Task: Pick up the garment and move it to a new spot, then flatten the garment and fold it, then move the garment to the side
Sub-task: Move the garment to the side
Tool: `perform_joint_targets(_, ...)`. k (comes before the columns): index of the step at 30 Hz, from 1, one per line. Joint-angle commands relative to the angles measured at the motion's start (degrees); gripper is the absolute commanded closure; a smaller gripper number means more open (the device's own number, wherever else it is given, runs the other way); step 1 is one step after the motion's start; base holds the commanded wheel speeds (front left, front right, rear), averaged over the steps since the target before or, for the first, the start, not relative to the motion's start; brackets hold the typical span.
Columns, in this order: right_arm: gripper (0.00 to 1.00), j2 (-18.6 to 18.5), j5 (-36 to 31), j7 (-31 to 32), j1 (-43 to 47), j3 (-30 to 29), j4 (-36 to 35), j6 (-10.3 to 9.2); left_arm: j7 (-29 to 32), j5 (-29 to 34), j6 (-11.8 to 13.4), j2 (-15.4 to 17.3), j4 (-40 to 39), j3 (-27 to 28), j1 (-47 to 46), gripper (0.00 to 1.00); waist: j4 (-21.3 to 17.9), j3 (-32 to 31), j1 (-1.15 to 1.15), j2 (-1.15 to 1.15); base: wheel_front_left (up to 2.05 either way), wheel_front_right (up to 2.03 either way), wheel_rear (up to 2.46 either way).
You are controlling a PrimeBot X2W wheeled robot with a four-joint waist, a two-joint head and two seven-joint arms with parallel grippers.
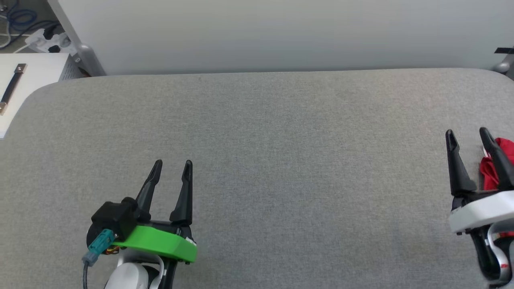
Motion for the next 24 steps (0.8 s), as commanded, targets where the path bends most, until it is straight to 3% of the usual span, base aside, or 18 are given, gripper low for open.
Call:
perform_joint_targets(1, 0.0, 1.1, 0.44, -1.64, 1.44, -0.26, 0.26, -0.08, -0.33, 0.38, -0.15, -0.54, 0.04, -0.04, 1.09, 0.0, 1.22, -1.13, 0.0, 0.0, 0.0, 0.0, 0.0)
perform_joint_targets(13, 0.0, 8.72, 0.36, -9.7, 7.02, 1.28, 6.17, -0.08, -0.33, 1.94, -0.15, -1.4, 0.4, -0.27, 4.15, 0.0, 1.88, -2.54, 0.0, 0.0, 0.0, 0.0, 0.0)
perform_joint_targets(24, 0.0, 9.56, -0.65, -10.97, 6.93, 2.97, 8.22, -0.08, -0.33, 3.52, -0.15, -2.04, 0.57, 0.66, 4.31, 0.0, 2.1, -2.71, 0.0, 0.0, 0.0, 0.0, 0.0)
